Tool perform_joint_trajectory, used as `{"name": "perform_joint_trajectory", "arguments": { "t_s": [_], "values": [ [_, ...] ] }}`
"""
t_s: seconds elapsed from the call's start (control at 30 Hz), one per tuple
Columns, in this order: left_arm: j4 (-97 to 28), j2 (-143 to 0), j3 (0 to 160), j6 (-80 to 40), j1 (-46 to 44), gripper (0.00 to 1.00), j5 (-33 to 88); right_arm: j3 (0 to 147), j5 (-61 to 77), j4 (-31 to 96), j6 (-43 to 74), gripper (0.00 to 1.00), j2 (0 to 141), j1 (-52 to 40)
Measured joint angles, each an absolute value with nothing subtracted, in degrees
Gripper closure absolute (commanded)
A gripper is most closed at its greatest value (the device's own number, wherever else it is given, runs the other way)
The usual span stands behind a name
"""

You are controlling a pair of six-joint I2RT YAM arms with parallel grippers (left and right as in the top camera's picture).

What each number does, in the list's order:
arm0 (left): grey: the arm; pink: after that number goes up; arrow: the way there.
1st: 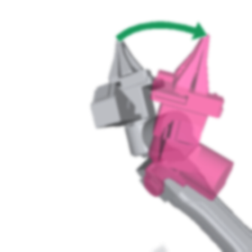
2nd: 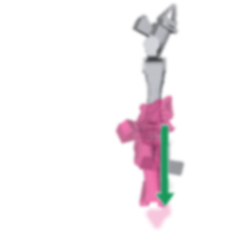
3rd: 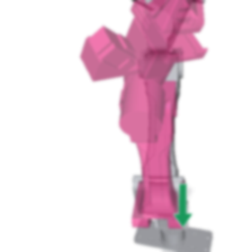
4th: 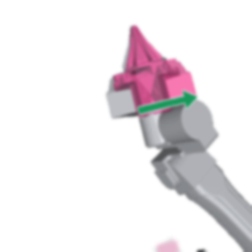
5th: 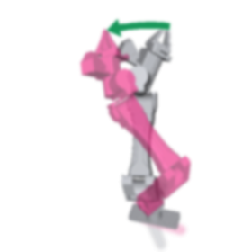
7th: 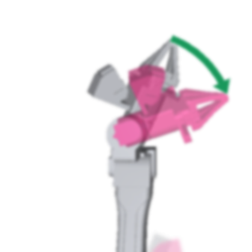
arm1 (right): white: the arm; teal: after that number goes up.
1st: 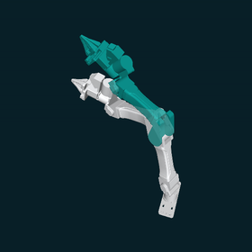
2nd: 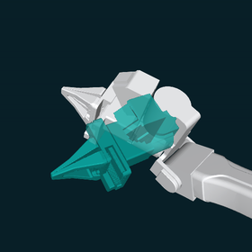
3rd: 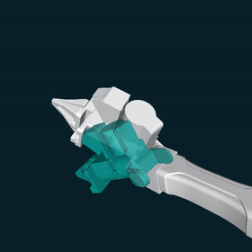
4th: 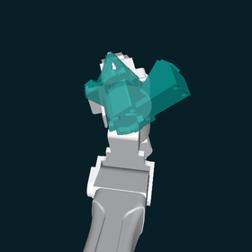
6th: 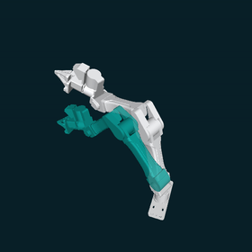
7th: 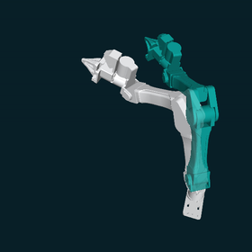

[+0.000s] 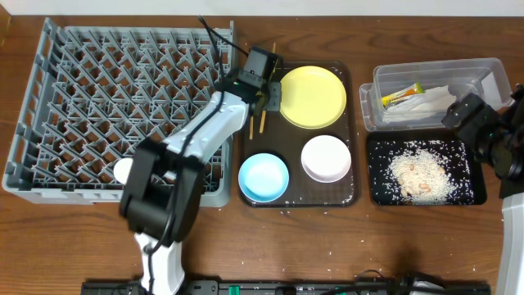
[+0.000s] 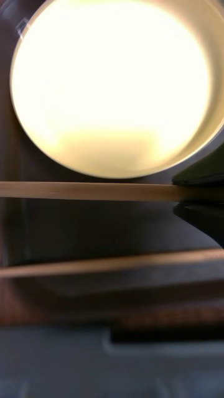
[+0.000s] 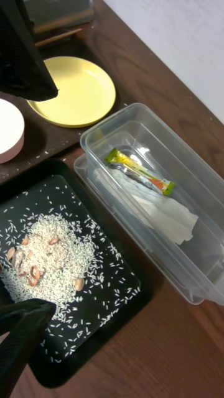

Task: Sort waste into correct bins and load items into the dishwasher

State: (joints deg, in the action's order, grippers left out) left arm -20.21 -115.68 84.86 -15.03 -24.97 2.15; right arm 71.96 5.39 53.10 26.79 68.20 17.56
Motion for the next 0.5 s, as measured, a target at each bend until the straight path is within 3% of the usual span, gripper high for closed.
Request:
{"name": "perform_joint_trajectory", "arguments": {
  "t_s": [0.27, 0.5],
  "values": [
    [-33.3, -104.77, 84.86, -14.55, -23.94, 0.92, -6.31, 71.92, 5.39, 53.12, 26.79, 0.01, 68.2, 17.56],
    [-38.94, -103.53, 84.88, -12.05, -15.92, 0.92, -10.07, 71.92, 5.41, 53.12, 26.79, 0.01, 68.2, 17.56]
  ]
}}
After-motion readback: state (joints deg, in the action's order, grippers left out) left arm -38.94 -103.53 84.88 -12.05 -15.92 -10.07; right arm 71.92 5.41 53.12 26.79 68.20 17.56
